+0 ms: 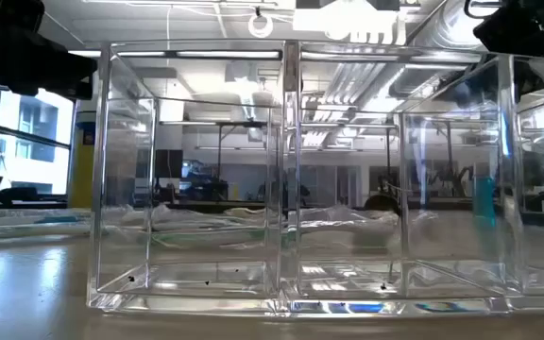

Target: Pick & Place toothbrushing station

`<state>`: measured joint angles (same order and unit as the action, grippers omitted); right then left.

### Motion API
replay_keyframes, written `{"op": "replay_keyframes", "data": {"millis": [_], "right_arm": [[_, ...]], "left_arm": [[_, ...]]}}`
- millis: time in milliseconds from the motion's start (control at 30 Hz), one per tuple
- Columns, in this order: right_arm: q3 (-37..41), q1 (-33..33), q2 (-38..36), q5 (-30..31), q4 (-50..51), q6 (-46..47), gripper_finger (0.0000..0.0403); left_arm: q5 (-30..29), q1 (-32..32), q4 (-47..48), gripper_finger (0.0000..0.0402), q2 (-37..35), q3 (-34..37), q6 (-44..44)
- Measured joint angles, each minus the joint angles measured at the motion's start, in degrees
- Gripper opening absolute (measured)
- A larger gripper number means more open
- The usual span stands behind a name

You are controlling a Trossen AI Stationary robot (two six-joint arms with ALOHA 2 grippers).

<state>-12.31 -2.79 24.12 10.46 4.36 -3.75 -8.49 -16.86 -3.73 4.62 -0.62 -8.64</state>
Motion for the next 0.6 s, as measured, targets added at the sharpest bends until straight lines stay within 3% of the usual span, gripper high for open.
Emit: {"op": "replay_keyframes", "data": {"millis": [600], "right_arm": [[-1.9,-4.9,3.6,0.1,-1.9,-0.9,0.0002]], "left_arm": [[0.0,0.0,0.0,0.0,0.0,0.0,6.5]]}}
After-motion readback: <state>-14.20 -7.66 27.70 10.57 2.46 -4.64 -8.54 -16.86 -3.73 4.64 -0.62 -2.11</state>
